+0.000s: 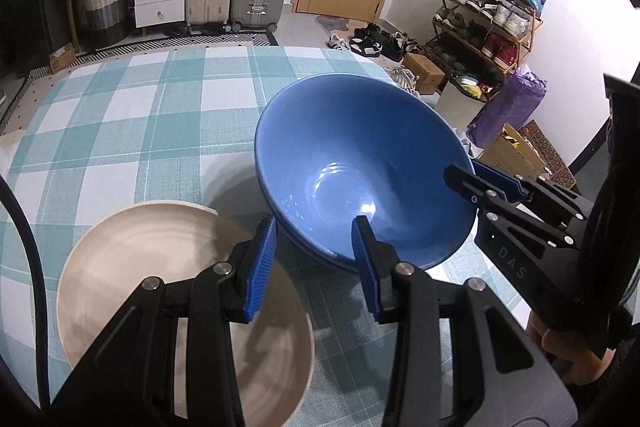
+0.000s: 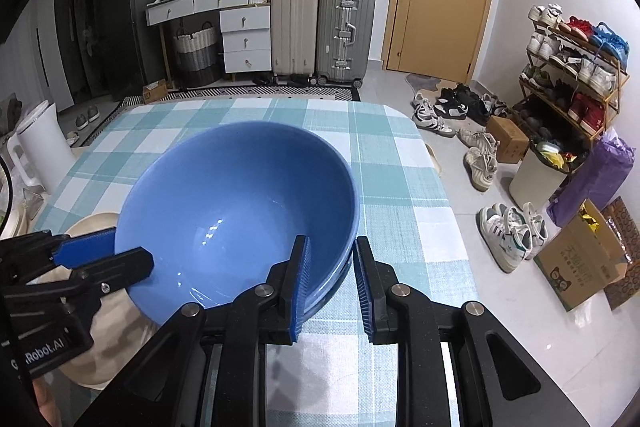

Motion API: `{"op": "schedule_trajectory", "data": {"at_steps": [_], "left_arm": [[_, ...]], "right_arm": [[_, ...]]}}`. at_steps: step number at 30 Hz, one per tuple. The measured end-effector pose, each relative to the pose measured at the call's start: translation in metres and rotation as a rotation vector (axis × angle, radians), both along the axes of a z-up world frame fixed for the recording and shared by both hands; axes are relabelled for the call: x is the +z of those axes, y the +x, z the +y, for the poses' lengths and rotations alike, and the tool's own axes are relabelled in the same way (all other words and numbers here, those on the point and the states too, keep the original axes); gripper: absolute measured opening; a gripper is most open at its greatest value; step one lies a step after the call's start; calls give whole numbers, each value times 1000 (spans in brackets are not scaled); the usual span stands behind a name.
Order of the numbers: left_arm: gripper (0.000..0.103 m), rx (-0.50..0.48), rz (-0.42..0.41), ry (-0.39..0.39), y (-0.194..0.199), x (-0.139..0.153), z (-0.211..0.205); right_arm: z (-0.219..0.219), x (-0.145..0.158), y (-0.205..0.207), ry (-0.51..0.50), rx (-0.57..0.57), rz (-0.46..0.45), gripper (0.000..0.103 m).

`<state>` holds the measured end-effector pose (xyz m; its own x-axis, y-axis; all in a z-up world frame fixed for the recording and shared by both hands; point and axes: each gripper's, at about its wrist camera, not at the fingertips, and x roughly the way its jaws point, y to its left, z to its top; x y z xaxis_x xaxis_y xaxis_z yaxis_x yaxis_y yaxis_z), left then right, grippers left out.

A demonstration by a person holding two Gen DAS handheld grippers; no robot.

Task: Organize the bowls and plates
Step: 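Lower the held bowl into the nested blue bowls with both grippers, then regrip the stacked blue bowls at the rim with both grippers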

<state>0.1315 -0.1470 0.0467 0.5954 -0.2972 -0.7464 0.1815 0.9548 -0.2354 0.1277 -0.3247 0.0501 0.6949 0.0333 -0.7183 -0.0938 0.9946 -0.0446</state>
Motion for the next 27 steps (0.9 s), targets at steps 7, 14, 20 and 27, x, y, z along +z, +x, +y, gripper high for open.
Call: {"op": "schedule_trajectory", "data": {"at_steps": [7, 14, 20, 27], "left_arm": [[52, 18, 22, -47, 8, -6, 17], [83, 57, -11, -66, 16, 1, 42], [103, 101, 6, -147, 31, -6, 59], [102, 121, 55, -233, 47, -25, 61]], "right_arm": [[-8, -3, 0, 29, 14, 7, 24], [-36, -1, 1, 128, -27, 7, 48], [-54, -7, 0, 235, -45, 16, 69], [-57, -15, 2, 374, -48, -1, 99]]}}
